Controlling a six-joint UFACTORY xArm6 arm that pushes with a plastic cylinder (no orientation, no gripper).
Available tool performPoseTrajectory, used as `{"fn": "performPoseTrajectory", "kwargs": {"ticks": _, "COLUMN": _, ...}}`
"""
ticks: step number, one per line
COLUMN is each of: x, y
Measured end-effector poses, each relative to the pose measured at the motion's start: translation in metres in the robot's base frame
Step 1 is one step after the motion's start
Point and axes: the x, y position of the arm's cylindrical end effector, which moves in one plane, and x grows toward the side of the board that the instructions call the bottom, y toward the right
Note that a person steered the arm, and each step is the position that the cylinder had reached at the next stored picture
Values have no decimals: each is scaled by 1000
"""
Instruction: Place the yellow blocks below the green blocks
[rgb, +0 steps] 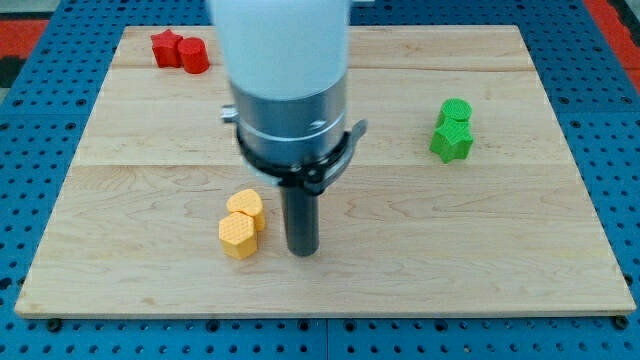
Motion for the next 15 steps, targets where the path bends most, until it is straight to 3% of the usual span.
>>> {"fn": "performPoseTrajectory", "kwargs": {"ticks": 1, "x": -61, "y": -26}}
{"fn": "performPoseTrajectory", "kwargs": {"ticks": 2, "x": -60, "y": -87}}
{"fn": "performPoseTrajectory", "kwargs": {"ticks": 3, "x": -27, "y": -77}}
{"fn": "performPoseTrajectory", "kwargs": {"ticks": 5, "x": -29, "y": 30}}
{"fn": "performPoseTrajectory", "kwargs": {"ticks": 6, "x": -28, "y": 50}}
{"fn": "performPoseTrajectory", "kwargs": {"ticks": 7, "x": -12, "y": -14}}
{"fn": "performPoseTrajectory", "kwargs": {"ticks": 9, "x": -63, "y": 35}}
{"fn": "performPoseTrajectory", "kwargs": {"ticks": 10, "x": -15, "y": 51}}
{"fn": "performPoseTrajectory", "kwargs": {"ticks": 11, "x": -4, "y": 103}}
{"fn": "performPoseTrajectory", "kwargs": {"ticks": 12, "x": -2, "y": 34}}
{"fn": "performPoseTrajectory", "kwargs": {"ticks": 13, "x": -43, "y": 64}}
{"fn": "performPoseTrajectory", "kwargs": {"ticks": 14, "x": -52, "y": 94}}
{"fn": "performPoseTrajectory", "kwargs": {"ticks": 15, "x": -33, "y": 121}}
